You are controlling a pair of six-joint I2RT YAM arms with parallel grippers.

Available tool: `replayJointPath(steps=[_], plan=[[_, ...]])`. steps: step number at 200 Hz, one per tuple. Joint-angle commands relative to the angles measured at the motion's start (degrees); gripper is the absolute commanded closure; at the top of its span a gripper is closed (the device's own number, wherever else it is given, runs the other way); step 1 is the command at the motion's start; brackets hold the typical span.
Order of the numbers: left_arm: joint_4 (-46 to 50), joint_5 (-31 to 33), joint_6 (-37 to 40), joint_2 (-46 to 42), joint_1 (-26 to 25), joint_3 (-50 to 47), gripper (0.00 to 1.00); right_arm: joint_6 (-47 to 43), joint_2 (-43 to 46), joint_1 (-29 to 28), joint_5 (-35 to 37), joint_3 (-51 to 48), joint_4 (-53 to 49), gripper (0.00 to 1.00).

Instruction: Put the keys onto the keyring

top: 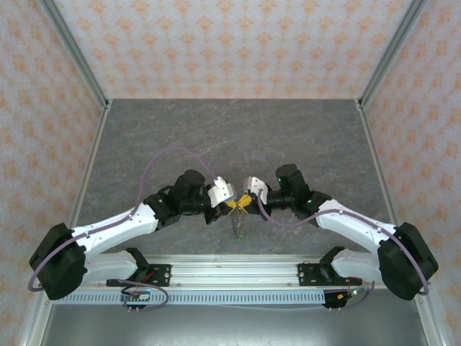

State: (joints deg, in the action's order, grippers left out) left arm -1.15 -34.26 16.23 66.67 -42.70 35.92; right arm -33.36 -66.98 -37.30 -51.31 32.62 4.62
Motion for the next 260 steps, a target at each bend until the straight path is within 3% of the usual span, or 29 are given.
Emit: replayJointPath(steps=[1,92,143,154,175,260], plan=[[-8.88,-1.6,-3.18,-2.18,0.67,-1.52,1.0,3.02,0.52,-0.36,-1.2,-2.04,6.3,0.88],[-13.99,-3.49,-6.45,-4.16,1.68,-4.83,1.0,6.94,-2.43,0.32,-2.45,-4.55,14.26,0.86],[-11.49,-1.25,-6.37,-6.12,1.92,-5.34,1.0,6.16,-1.93,0.65,-3.2,-2.22,10.59,1.0],[-7.82,-0.67,-4.74,-5.95,1.91,-4.09,0.89,5.08,-1.59,0.55,-3.84,-1.24,8.57,1.0],[-3.43,-0.06,-2.08,-5.43,1.92,-2.31,0.8,3.47,-1.16,0.47,-3.78,0.54,5.27,1.0],[3.2,-0.59,2.2,-1.75,1.94,2.44,0.79,-0.84,-1.14,0.12,-3.64,4.12,-0.8,1.0]])
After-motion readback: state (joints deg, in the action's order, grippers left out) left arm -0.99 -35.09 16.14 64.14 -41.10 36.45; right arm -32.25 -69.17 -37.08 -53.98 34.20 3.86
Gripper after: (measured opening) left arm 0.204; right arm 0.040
